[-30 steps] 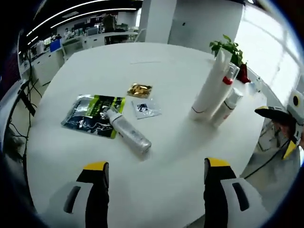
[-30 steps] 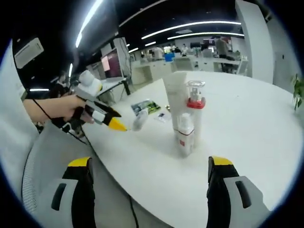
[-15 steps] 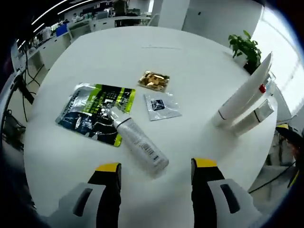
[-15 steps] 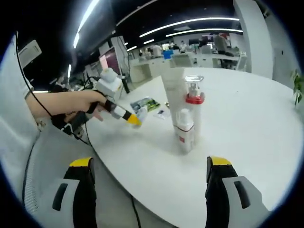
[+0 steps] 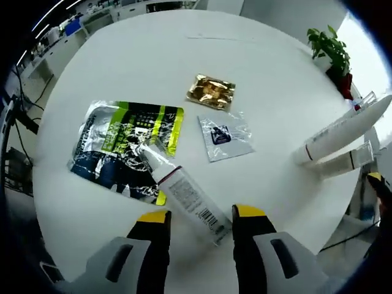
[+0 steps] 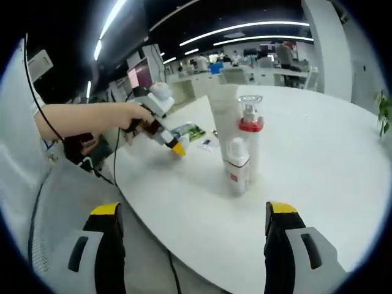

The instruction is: Arrange the skincare products in the storage area until every visible bottle or jar stands upright without overlapping.

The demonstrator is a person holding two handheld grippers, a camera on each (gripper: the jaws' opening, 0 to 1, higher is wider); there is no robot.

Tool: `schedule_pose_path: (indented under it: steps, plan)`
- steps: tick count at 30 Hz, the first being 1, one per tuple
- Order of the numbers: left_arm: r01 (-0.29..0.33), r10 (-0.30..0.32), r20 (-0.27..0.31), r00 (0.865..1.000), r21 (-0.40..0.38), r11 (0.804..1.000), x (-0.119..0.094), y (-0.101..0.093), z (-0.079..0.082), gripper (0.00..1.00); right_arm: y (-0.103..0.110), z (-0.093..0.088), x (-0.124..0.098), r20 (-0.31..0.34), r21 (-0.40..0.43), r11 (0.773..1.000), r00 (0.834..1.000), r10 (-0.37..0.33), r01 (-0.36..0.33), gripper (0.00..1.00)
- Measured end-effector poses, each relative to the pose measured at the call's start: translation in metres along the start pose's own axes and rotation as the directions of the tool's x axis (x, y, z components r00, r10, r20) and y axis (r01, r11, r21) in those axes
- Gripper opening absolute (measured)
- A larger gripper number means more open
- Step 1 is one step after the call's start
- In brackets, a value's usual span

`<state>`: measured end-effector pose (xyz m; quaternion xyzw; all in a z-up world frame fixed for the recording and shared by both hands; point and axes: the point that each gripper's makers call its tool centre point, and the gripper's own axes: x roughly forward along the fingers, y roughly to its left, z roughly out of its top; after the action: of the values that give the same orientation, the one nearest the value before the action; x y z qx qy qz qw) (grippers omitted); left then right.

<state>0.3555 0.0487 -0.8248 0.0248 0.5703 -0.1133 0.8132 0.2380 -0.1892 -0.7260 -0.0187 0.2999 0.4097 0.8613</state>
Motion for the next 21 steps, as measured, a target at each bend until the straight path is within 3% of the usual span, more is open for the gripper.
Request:
schedule_pose_path:
  steps: [6, 11, 15, 21]
  plan:
    - [-0.026, 0.027, -0.015, 1.000, 0.025, 0.999, -0.001, 0.005, -0.001, 0.29, 0.000, 0.000, 0.000, 0.000, 0.003, 1.000, 1.000, 0.002, -0.002, 0.94]
    - [-0.014, 0.015, -0.015, 1.000, 0.020, 1.000, -0.003, 0.008, -0.004, 0.27, 0.001, 0.000, 0.000, -0.001, 0.003, 1.000, 1.000, 0.005, -0.005, 0.94]
    - [0.007, -0.007, 0.004, 1.000, -0.007, 1.000, -0.005, 0.011, -0.005, 0.17, 0.001, 0.000, 0.000, 0.000, 0.003, 1.000, 1.000, 0.007, -0.007, 0.94]
    - [0.024, -0.024, 0.027, 0.999, 0.004, 1.000, -0.004, 0.012, -0.004, 0.17, 0.001, 0.000, 0.000, -0.005, -0.001, 1.000, 1.000, 0.009, -0.009, 0.94]
